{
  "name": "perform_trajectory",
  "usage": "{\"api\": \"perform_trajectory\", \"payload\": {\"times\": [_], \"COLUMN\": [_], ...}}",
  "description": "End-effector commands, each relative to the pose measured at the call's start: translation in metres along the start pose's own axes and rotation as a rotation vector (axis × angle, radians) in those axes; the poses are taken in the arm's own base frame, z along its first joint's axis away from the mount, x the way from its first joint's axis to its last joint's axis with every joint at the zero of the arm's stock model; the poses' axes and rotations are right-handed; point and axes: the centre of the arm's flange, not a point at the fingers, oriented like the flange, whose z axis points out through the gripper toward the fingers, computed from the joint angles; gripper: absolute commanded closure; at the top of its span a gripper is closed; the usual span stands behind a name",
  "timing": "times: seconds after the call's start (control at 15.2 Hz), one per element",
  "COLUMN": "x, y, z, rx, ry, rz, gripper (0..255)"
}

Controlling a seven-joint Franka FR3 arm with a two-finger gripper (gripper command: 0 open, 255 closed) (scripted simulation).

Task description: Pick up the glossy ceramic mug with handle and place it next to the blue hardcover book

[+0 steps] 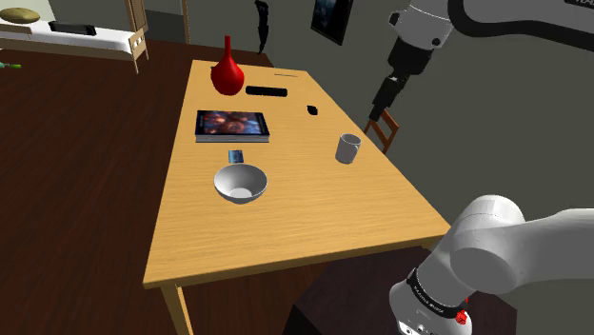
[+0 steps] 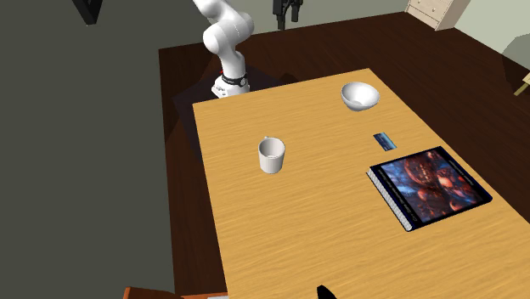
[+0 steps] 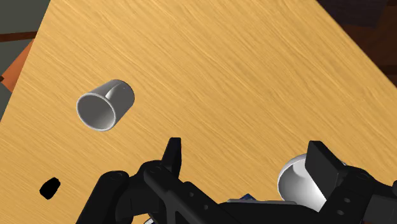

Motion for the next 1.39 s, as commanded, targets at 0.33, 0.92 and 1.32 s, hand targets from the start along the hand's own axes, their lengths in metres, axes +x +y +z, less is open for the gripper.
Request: {"api": "perform_trajectory", "payload": {"times": [0.33, 0.92, 1.32], "x": [0.013, 0.037, 0.053], "y": [0.055, 0.150, 0.211], "z": [0.041, 0.118, 0.173], "rx": [0.028, 0.079, 0.113], "ry": [-0.002, -0.005, -0.007], "rz": [-0.005, -0.014, -0.020], "gripper": [0, 0, 0]}}
